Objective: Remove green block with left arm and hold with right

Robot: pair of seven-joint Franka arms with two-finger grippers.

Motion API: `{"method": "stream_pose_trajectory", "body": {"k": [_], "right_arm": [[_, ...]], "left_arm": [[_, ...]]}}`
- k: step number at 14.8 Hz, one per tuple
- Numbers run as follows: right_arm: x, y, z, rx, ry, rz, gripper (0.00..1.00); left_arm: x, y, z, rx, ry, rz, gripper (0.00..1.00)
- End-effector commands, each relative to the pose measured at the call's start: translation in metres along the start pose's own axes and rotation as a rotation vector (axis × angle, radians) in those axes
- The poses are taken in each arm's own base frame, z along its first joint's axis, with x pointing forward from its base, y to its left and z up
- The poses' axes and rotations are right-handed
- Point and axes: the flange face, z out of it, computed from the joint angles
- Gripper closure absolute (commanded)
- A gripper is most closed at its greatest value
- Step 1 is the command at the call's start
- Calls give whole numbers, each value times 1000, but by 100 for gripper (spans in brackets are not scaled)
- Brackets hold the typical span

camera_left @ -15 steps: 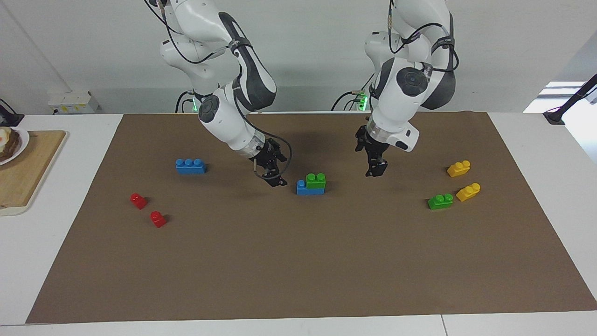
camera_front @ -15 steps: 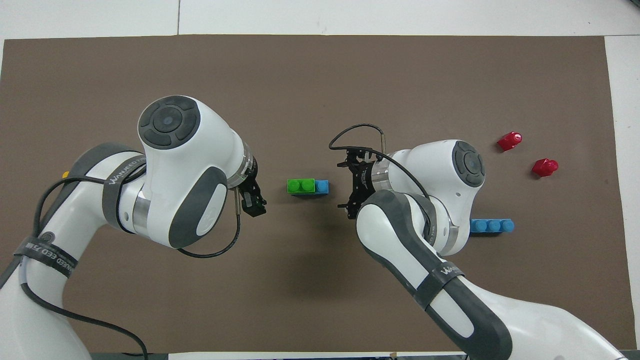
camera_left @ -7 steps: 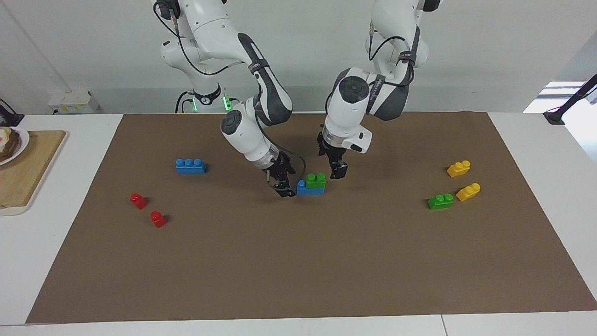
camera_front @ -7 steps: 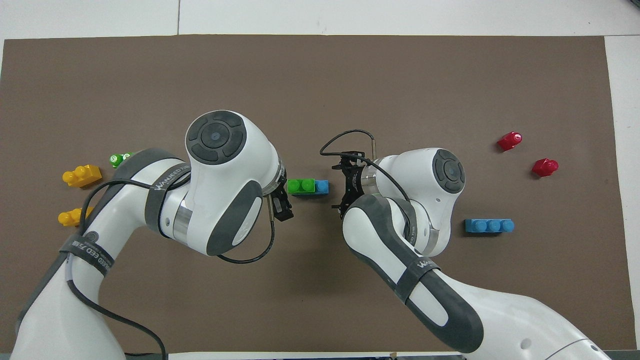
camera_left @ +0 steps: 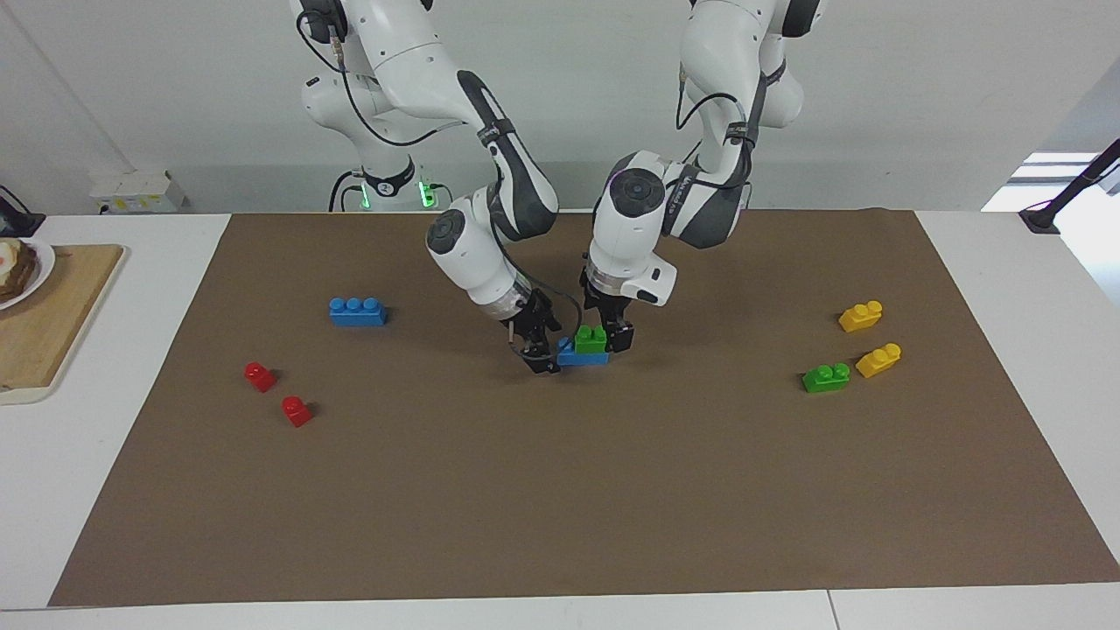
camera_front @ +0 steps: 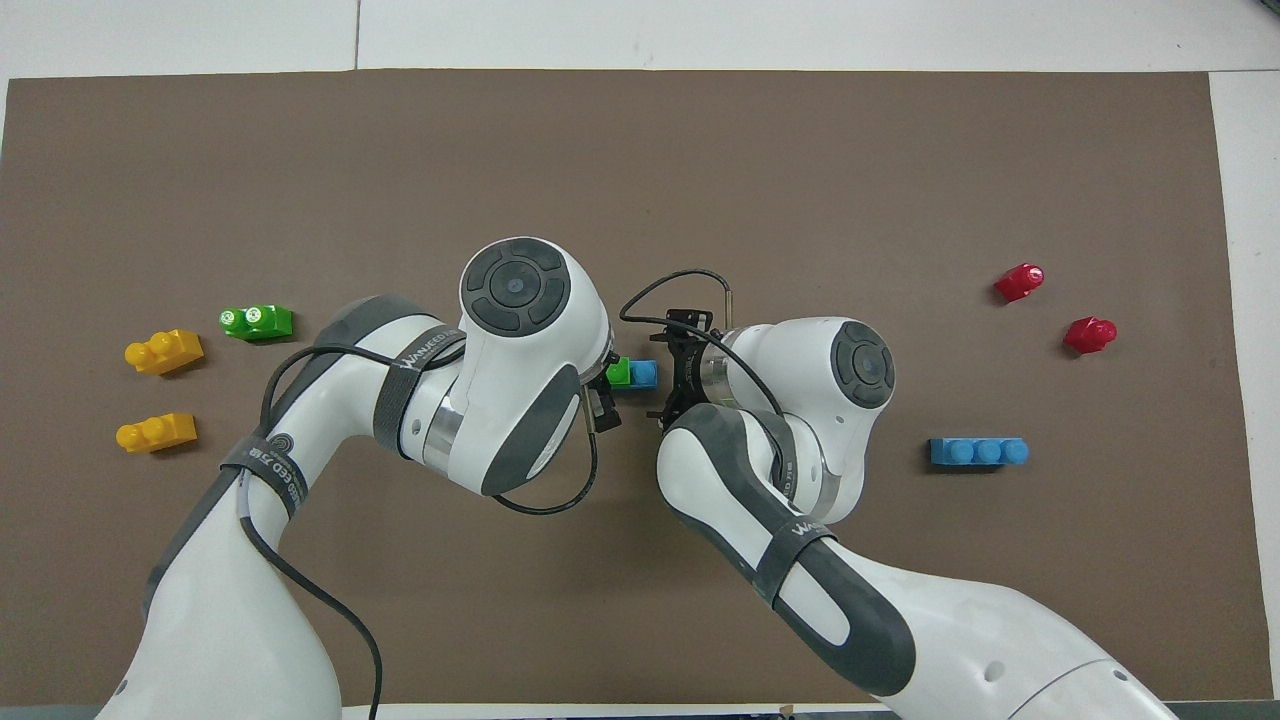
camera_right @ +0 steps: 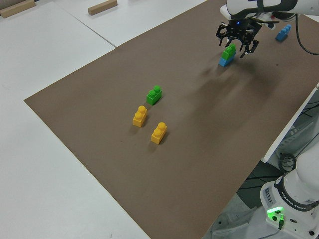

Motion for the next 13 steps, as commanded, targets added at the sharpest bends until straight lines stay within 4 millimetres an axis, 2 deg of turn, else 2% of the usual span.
{"method": "stream_pose_trajectory", "body": {"k": [1, 7, 9, 13], "right_arm": [[-3, -1, 5, 17, -11, 12, 1], [-3, -3, 5, 31, -41, 64, 2], [-16, 2, 7, 29, -53, 50, 2], [-19, 4, 9, 47, -50, 34, 5]], "left_arm": [[-4, 2, 6, -23, 3, -13, 0], [-6, -4, 21, -22, 11, -4, 0], [-7, -6, 25, -24, 10, -1, 0], [-10, -12, 38, -16, 21, 8, 0]]}}
